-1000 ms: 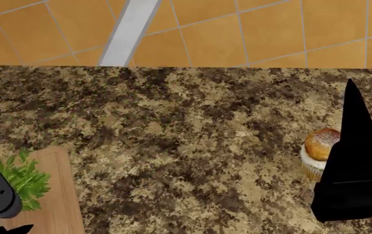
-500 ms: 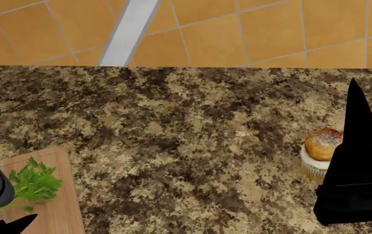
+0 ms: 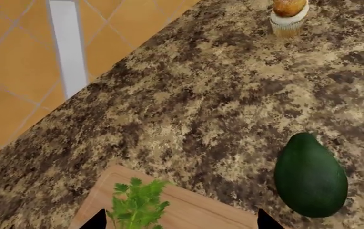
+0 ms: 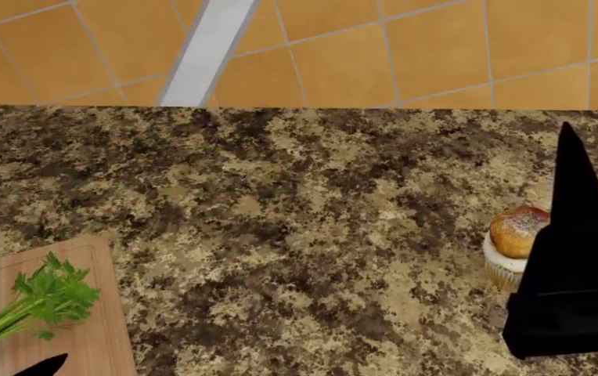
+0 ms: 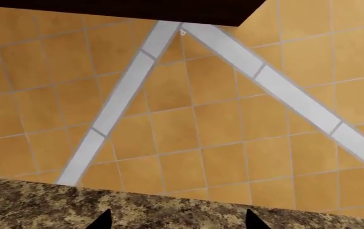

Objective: Clear the non-vegetable object off the cutting board and place the vegetables onto it.

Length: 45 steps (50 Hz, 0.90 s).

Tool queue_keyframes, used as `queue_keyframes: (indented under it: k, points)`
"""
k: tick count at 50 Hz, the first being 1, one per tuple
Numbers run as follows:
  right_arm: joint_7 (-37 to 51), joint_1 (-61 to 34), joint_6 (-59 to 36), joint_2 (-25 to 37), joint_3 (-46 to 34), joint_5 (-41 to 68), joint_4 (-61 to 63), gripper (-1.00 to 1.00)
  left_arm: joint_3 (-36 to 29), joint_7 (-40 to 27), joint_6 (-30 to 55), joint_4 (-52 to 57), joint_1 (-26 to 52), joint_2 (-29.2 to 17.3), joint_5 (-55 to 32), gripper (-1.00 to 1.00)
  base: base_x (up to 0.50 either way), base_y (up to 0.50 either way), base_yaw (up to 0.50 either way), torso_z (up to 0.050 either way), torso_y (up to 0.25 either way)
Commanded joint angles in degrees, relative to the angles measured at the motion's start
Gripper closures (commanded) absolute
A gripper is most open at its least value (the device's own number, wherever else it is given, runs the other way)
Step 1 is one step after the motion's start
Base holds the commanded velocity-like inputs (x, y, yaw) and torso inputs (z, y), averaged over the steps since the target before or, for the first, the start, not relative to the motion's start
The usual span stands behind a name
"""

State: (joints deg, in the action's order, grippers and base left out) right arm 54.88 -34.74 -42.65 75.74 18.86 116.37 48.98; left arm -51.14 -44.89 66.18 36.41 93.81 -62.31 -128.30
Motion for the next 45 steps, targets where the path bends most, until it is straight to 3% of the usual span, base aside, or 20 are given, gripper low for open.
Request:
queue_keyframes:
  k: [1, 19, 45]
  points:
    - [-0.7, 0.9, -1.7, -1.3, 3.0, -0.9, 1.0, -1.0, 1.6, -2.0, -6.8, 4.8, 0.7, 1.9, -6.7, -1.0, 0.0, 0.0, 0.0, 0.0, 0.0]
    - [-1.5, 5.4, -5.6, -5.8, 7.9, -2.6, 0.8, -1.0, -4.4, 0.2, -3.7, -4.7, -2.8, 13.9, 2.8, -1.0, 0.0, 0.0, 0.0, 0.0, 0.0]
    - [-1.3, 7.8, -8.0, -7.6, 13.0, -1.4, 0.9, -1.0, -8.5, 2.6, 1.7, -10.1, 4.3, 25.9, 3.5, -1.0, 0.0, 0.0, 0.0, 0.0, 0.0]
